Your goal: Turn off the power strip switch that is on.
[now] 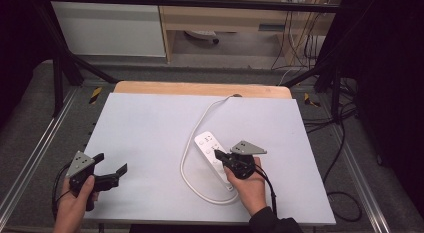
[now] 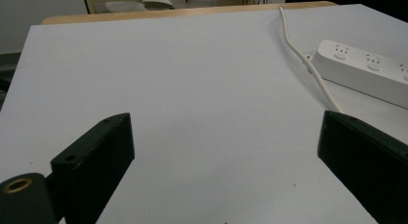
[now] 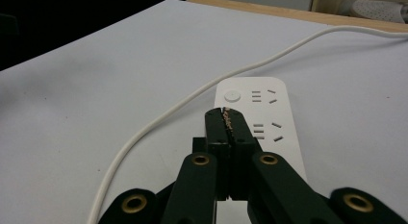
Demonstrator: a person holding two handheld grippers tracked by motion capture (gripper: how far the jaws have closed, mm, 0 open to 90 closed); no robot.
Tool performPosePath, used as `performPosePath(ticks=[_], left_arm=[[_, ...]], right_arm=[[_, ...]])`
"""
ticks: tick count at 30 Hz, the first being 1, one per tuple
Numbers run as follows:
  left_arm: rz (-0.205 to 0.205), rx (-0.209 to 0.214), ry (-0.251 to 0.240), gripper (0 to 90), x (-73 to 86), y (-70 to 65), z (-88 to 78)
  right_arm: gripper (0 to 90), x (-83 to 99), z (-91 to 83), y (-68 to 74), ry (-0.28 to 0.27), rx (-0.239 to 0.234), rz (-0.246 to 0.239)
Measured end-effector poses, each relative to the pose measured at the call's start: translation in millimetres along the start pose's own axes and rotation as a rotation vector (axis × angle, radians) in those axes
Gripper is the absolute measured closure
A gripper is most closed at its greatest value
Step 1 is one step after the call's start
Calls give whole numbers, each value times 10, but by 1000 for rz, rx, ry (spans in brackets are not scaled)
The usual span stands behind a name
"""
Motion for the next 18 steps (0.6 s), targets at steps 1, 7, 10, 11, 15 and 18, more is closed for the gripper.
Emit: performPosePath(ticks=[1, 7, 10, 11, 15, 18], left_arm=[[0, 0, 0, 57, 0, -1, 0], [0, 0, -1, 57, -1, 1, -1], [1, -1, -1, 57, -2, 2, -2], [0, 0, -1, 57, -2, 1, -1], [1, 3, -2, 57, -2, -3, 0], [1, 4, -1, 57, -2, -4, 1]], right_arm=[[900, 12, 5, 0, 5, 1, 0], [900, 40, 23, 7, 18, 6, -2], [900, 57, 29, 17, 29, 9, -6], [900, 65, 33, 18, 30, 10, -7], [900, 95, 45, 15, 44, 18, -7], [900, 128, 64, 11, 59, 21, -10]])
Point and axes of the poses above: each handheld gripper's, and its own axes: z roughly forward along the jaws, x roughly out of its underside, y roughly to its left, the point moved 1 cm from there along z, roughly forward along the jaws, and after that the axes turned 10 degrees about -y, right-handed, at the moved point
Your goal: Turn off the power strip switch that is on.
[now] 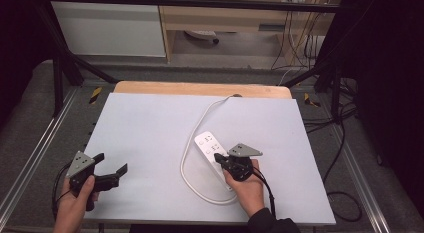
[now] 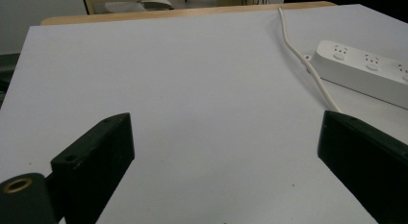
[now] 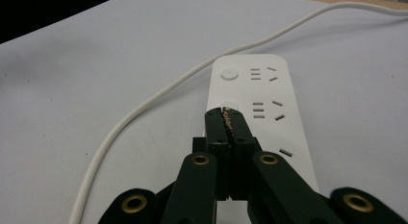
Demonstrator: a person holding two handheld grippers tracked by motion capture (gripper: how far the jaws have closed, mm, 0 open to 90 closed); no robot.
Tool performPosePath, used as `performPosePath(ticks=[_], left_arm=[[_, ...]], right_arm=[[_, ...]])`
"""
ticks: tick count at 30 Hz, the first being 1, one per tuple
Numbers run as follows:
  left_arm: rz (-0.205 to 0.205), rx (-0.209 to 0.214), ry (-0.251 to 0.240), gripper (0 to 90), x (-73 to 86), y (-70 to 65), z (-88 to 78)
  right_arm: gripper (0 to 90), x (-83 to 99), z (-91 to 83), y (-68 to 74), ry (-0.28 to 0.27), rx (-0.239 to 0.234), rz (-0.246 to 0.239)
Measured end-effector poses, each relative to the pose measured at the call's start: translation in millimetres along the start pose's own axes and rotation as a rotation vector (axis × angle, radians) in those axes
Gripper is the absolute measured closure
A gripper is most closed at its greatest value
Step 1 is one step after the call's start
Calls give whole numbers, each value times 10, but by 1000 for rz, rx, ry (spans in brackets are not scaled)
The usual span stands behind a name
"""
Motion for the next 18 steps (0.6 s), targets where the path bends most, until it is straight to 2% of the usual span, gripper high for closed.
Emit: performPosePath(ticks=[18], left_arm=[[0, 0, 5, 57, 3, -1, 4]], right_arm=[[900, 40, 71, -8, 25, 9, 3]])
Point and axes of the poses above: each handheld gripper's, and its own axes: z roughly forward along the jaws, x roughly out of its underside, y roughly to its left, the point moved 1 cm from there along z, roughly forward along the jaws, and after that the axes turned 10 degrees about -y, right-handed, at the moved point
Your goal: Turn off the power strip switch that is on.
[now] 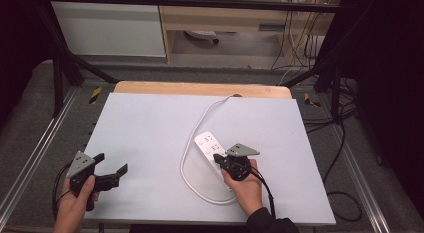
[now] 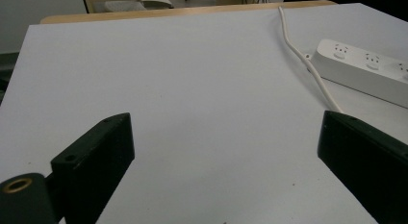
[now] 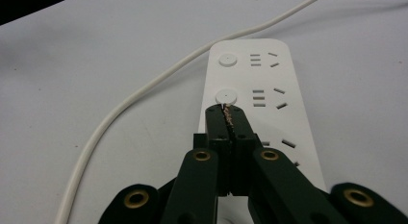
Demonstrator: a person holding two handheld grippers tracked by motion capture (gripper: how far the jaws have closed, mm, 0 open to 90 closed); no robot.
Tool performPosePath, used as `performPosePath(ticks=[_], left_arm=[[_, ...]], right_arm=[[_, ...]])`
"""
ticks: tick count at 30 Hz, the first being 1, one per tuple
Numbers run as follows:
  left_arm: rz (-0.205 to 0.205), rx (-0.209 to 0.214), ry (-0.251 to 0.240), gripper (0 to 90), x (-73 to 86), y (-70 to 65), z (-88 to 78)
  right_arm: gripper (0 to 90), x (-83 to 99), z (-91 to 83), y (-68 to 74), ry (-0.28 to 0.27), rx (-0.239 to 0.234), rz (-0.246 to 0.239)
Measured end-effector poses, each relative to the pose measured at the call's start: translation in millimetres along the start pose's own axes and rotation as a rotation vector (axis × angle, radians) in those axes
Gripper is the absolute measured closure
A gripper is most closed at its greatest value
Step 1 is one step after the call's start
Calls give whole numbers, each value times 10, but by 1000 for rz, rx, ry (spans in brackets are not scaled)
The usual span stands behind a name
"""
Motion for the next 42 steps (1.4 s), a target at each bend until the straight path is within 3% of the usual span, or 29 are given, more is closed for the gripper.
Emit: performPosePath(ticks=[42], left_arm=[[0, 3, 3, 56, 4, -13, 9]], right_arm=[[900, 57, 81, -13, 14, 23, -4]])
Point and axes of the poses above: each handheld gripper's, and its own axes: z roughly forward along the jaws, x roughly out of its underside, y roughly to its left, the point moved 1 cm from there along z, roughly forward along the jaws, and after that the axes turned 10 degrees about -y, right-handed, at the moved point
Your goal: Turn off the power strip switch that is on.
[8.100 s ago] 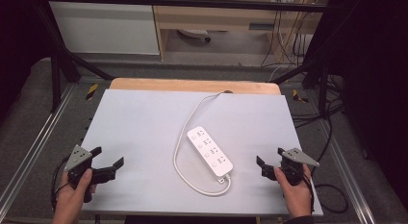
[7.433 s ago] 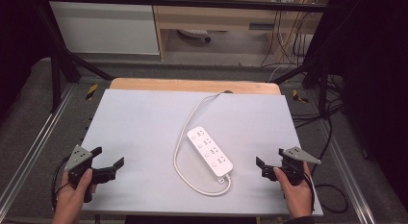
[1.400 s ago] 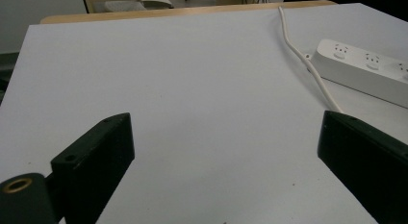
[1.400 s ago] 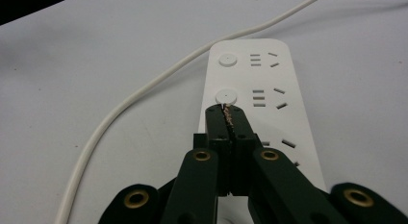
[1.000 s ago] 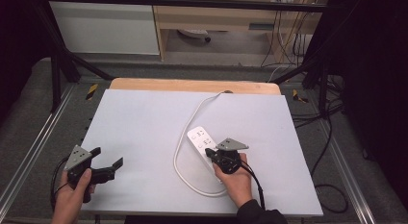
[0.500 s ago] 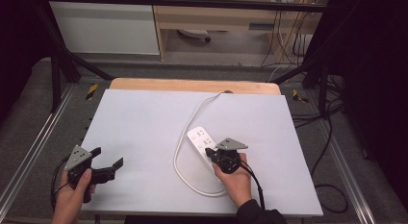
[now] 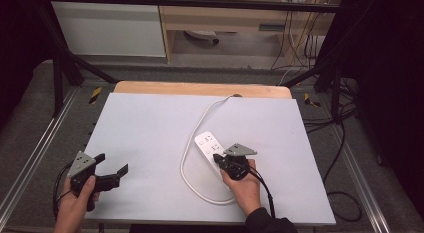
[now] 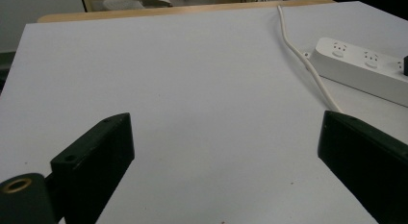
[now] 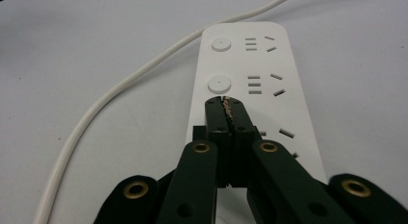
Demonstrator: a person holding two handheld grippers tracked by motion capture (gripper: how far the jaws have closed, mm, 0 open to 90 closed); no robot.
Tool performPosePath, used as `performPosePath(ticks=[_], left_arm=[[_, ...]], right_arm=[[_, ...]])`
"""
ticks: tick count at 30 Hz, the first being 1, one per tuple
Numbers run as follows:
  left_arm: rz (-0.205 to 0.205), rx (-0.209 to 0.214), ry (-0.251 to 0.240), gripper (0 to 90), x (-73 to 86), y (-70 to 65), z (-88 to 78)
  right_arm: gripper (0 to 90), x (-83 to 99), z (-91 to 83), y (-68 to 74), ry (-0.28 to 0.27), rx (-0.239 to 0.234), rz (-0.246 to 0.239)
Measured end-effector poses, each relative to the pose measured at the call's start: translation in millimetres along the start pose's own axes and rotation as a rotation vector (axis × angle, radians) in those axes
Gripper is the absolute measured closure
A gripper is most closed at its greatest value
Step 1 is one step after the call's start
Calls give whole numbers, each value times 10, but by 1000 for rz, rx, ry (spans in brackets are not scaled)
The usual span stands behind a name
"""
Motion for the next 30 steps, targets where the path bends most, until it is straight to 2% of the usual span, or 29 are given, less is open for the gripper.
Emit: performPosePath(ticks=[4, 30], left_arm=[[1, -1, 2, 56, 0, 2, -3], [3, -1, 13, 56, 9, -6, 9]], right_arm=[[900, 10, 3, -5, -1, 5, -15], [900, 10, -5, 0, 5, -2, -23]])
Point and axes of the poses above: each handheld gripper's, and its own axes: z roughly forward along the jaws, x roughly out of its underside, y roughly to its left, the point moved 1 cm from there along z, roughly forward along the jaws, and after that the axes turned 10 degrees about -y, right-handed, at the moved point
